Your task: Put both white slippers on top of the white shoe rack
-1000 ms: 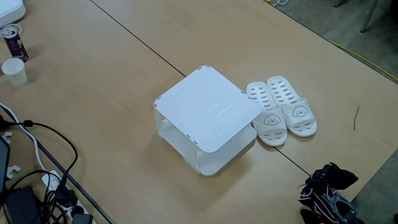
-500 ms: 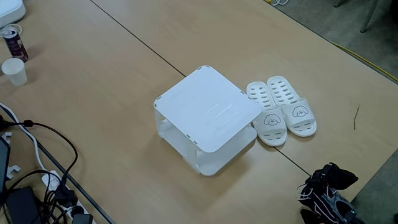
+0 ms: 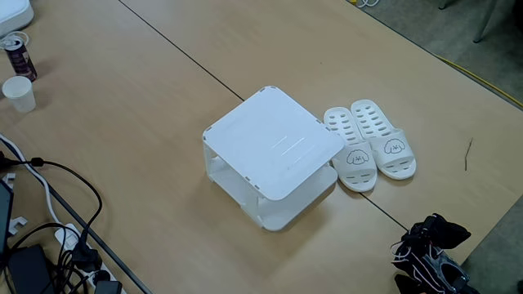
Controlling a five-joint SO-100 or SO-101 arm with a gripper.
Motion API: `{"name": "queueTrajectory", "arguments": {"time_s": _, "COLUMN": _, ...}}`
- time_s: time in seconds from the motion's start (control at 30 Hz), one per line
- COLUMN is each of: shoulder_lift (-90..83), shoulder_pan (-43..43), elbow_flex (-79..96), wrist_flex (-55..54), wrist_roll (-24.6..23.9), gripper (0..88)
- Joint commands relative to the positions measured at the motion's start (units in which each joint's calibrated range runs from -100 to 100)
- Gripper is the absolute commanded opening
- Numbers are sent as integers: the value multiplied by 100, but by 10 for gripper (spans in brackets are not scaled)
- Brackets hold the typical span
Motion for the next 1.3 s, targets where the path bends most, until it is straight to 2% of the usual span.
{"name": "queueTrajectory", "arguments": {"time_s": 0.0, "shoulder_lift": 60, "shoulder_pan": -32, "elbow_flex": 45, "wrist_flex": -8, "wrist_roll": 42, "gripper": 7}}
{"name": "queueTrajectory", "arguments": {"time_s": 0.77, "shoulder_lift": 161, "shoulder_pan": 1, "elbow_flex": 45, "wrist_flex": 121, "wrist_roll": 42, "gripper": 7}}
{"name": "queueTrajectory", "arguments": {"time_s": 1.0, "shoulder_lift": 329, "shoulder_pan": -40, "elbow_flex": -9, "wrist_flex": 1286, "wrist_roll": 42, "gripper": 7}}
{"name": "queueTrajectory", "arguments": {"time_s": 1.27, "shoulder_lift": 321, "shoulder_pan": -40, "elbow_flex": -1723, "wrist_flex": 3892, "wrist_roll": 42, "gripper": 7}}
